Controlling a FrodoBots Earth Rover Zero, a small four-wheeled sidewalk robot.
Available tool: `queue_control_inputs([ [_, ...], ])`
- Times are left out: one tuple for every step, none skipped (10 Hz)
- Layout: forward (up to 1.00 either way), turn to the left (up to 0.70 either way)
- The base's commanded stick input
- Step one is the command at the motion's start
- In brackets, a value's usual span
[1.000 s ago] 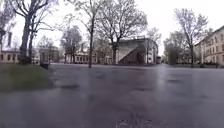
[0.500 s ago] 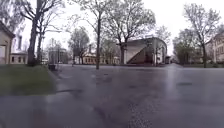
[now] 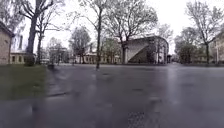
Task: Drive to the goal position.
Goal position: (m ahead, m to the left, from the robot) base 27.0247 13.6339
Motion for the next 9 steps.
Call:
queue_control_inputs([
  [0.85,0.0],
  [0.85,0.0],
  [0.85,0.0],
  [0.85,0.25],
  [0.85,0.34],
  [0.85,0.14],
  [0.85,0.0],
  [0.85,0.0],
  [0.85,0.0],
])
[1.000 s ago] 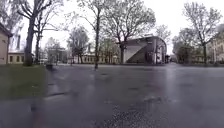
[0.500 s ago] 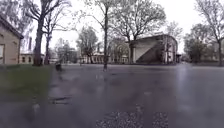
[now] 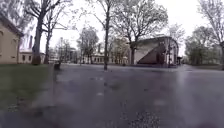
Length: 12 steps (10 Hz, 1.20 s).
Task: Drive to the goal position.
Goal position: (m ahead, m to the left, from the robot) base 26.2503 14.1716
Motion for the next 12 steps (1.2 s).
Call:
queue_control_inputs([
  [0.85,0.0],
  [0.85,0.0],
  [0.85,0.24],
  [0.85,0.34],
  [0.85,0.34],
  [0.85,0.34],
  [0.85,0.34],
  [0.85,0.21],
  [0.85,0.08],
  [0.85,0.0],
  [0.85,0.0],
  [0.85,0.0],
])
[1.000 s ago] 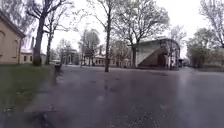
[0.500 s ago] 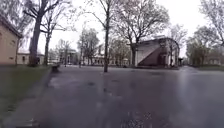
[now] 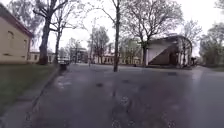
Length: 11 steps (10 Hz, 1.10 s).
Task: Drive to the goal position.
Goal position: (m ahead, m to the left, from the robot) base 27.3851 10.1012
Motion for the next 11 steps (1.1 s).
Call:
queue_control_inputs([
  [0.85,0.0],
  [0.85,0.0],
  [0.85,0.0],
  [0.85,0.0],
  [0.85,0.0],
  [0.85,0.0],
  [0.85,0.0],
  [0.85,0.0],
  [0.85,0.0],
  [0.85,0.34],
  [0.85,0.34],
])
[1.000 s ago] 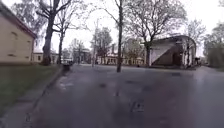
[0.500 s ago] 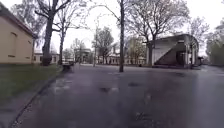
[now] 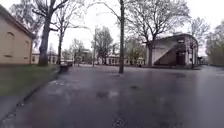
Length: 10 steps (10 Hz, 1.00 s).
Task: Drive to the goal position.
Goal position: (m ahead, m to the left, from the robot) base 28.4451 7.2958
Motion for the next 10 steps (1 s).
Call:
queue_control_inputs([
  [0.85,0.34],
  [0.85,0.34],
  [0.85,0.28],
  [0.85,0.0],
  [0.85,0.0],
  [0.85,0.0],
  [0.85,0.0],
  [0.85,0.0],
  [0.85,0.0],
  [0.85,0.0],
])
